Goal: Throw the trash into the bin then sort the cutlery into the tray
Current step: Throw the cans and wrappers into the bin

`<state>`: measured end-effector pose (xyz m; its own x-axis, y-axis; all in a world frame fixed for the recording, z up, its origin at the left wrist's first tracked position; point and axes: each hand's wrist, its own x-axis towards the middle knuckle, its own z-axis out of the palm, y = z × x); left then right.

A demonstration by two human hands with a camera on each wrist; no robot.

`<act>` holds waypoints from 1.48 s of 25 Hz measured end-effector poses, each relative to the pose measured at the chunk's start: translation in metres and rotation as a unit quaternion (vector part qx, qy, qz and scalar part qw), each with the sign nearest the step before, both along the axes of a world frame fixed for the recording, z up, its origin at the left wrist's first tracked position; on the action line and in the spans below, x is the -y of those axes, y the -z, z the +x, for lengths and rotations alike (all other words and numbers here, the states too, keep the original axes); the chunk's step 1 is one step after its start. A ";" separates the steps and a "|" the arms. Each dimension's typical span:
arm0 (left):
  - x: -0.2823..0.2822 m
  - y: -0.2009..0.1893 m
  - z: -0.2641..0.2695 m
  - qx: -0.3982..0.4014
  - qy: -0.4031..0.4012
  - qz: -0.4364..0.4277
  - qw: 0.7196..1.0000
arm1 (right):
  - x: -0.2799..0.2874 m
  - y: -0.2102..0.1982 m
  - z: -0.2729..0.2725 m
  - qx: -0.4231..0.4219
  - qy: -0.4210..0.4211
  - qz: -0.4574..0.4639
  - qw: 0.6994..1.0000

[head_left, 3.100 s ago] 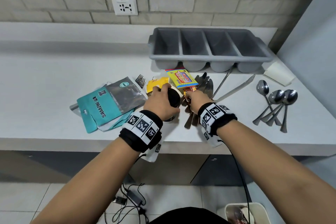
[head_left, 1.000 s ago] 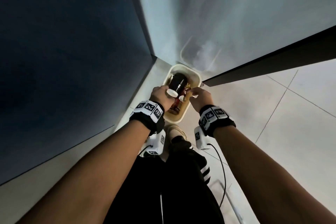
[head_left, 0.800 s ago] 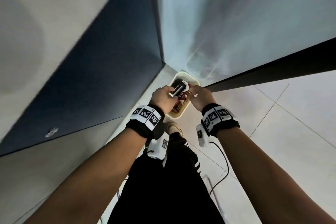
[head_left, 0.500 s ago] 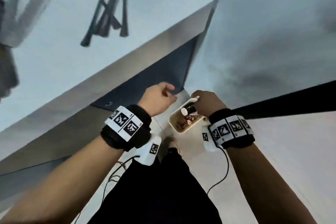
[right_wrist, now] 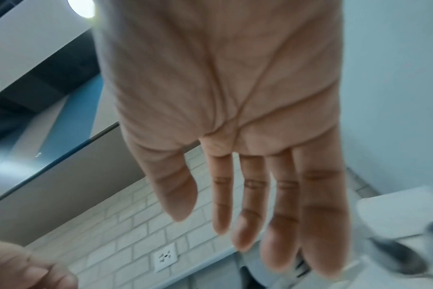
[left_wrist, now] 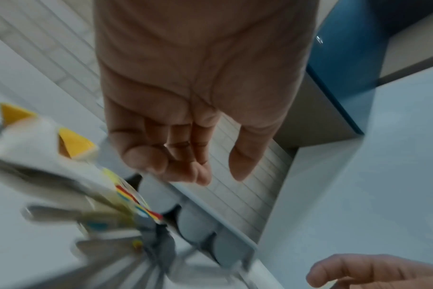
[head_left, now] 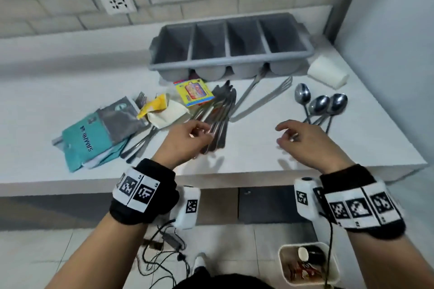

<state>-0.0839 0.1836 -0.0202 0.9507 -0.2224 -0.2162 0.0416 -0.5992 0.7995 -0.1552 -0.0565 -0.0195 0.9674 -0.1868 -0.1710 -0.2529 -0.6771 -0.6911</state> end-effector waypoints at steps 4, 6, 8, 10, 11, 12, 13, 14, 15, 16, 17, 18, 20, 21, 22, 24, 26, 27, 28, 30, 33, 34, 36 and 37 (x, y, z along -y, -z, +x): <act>-0.069 -0.009 0.036 0.043 -0.089 0.033 0.995 | -0.064 -0.003 0.070 0.034 -0.061 -0.036 0.997; -0.094 -0.011 0.058 0.049 -0.096 0.061 0.992 | -0.098 -0.001 0.108 0.032 -0.089 -0.055 0.994; -0.107 -0.010 0.085 0.051 -0.083 0.112 0.989 | -0.122 0.003 0.144 0.020 -0.091 -0.074 0.993; -0.110 -0.004 0.112 0.056 -0.072 0.151 0.984 | -0.139 0.007 0.175 0.000 -0.073 -0.114 0.991; -0.109 -0.001 0.123 0.056 -0.060 0.167 0.982 | -0.145 0.008 0.187 -0.016 -0.058 -0.138 0.989; -0.105 0.004 0.130 0.056 -0.039 0.189 0.980 | -0.149 0.009 0.195 -0.035 -0.041 -0.163 0.985; -0.102 0.009 0.136 0.058 -0.006 0.228 0.972 | -0.154 0.011 0.203 -0.056 -0.026 -0.189 0.980; -0.098 0.015 0.139 0.064 0.033 0.282 0.957 | -0.157 0.012 0.210 -0.077 -0.012 -0.211 0.974; -0.094 0.020 0.140 0.069 0.064 0.332 0.939 | -0.160 0.015 0.215 -0.098 0.004 -0.222 0.970; -0.090 0.025 0.140 0.073 0.085 0.366 0.924 | -0.163 0.017 0.220 -0.114 0.019 -0.221 0.968; -0.088 0.029 0.140 0.074 0.095 0.383 0.916 | -0.165 0.019 0.223 -0.126 0.033 -0.215 0.968; -0.086 0.031 0.140 0.072 0.098 0.385 0.915 | -0.167 0.021 0.227 -0.135 0.045 -0.211 0.967; -0.085 0.031 0.144 0.067 0.093 0.365 0.924 | -0.171 0.026 0.231 -0.148 0.059 -0.225 0.961; -0.083 0.030 0.146 0.069 0.094 0.359 0.926 | -0.171 0.029 0.231 -0.149 0.066 -0.235 0.958; -0.083 0.030 0.148 0.073 0.095 0.358 0.926 | -0.173 0.031 0.232 -0.149 0.072 -0.242 0.956; -0.082 0.030 0.149 0.091 0.097 0.369 0.920 | -0.174 0.032 0.233 -0.145 0.083 -0.229 0.959; -0.081 0.030 0.149 0.113 0.097 0.375 0.915 | -0.174 0.031 0.235 -0.134 0.087 -0.188 0.969; -0.081 0.029 0.149 0.122 0.092 0.375 0.914 | -0.173 0.029 0.235 -0.133 0.076 -0.181 0.972; -0.082 0.028 0.150 0.132 0.085 0.374 0.914 | -0.172 0.028 0.236 -0.134 0.062 -0.185 0.972; -0.086 0.024 0.156 0.156 0.066 0.373 0.912 | -0.171 0.023 0.235 -0.132 0.044 -0.189 0.972; -0.094 0.014 0.159 0.157 0.041 0.352 0.922 | -0.163 0.021 0.228 -0.124 0.044 -0.155 0.979; -0.096 0.008 0.159 0.159 0.029 0.335 0.928 | -0.160 0.020 0.224 -0.116 0.050 -0.143 0.982; -0.098 -0.006 0.154 0.172 0.002 0.294 0.940 | -0.153 0.018 0.213 -0.094 0.062 -0.106 0.988; -0.098 -0.015 0.149 0.174 -0.011 0.263 0.949 | -0.150 0.016 0.206 -0.082 0.062 -0.080 0.992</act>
